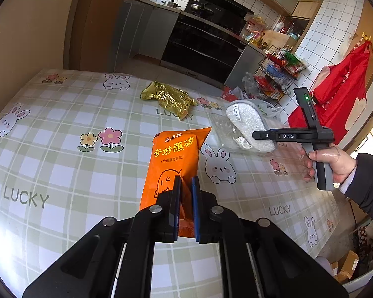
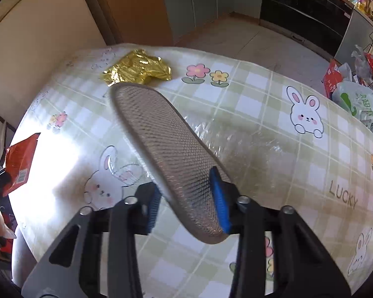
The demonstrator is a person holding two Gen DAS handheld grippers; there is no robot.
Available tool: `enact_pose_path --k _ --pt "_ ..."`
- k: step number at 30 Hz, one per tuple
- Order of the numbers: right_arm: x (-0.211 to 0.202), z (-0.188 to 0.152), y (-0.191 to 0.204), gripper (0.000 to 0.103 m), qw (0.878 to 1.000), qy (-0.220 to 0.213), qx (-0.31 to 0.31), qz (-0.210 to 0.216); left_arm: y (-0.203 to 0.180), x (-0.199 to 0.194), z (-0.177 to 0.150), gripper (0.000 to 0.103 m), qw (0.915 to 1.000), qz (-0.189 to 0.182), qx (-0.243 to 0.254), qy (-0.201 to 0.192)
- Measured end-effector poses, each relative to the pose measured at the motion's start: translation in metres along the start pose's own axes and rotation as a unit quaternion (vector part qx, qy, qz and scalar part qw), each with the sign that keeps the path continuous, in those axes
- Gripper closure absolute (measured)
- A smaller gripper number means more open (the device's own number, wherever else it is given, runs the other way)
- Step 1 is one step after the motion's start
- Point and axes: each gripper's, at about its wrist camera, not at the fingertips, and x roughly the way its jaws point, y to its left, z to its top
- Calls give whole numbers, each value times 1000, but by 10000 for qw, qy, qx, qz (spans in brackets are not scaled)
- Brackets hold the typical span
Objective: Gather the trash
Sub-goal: 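Grasp the grey mesh sponge with the right tool while the left tool holds the packet, then release the sponge into the bin with the right tool while the left tool carries the packet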
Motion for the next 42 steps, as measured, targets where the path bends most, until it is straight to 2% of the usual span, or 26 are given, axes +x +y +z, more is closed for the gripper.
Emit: enact_pose_path --k 3,11,21,27,33,42 --pt "-22 -8 5 79 9997 -214 0 -150 -8 -15 -7 94 9999 -40 20 -102" --pt "-72 -34 6 80 9952 -850 437 -194 -27 -52 -25 94 9993 -232 -79 -272" --pt "-150 -121 41 80 9795 -1625 994 654 -45 -101 -43 94 9984 -343 -74 -447" --pt "-195 -183 79 80 9692 -2012 994 1015 -60 -126 -59 94 9983 -344 8 -474" --pt "-228 -244 110 80 9636 -2210 957 1163 -72 -151 -78 94 9981 -338 5 -515" --pt "-247 -301 139 80 9638 -2149 998 1223 -94 -182 -100 94 9977 -367 164 -542"
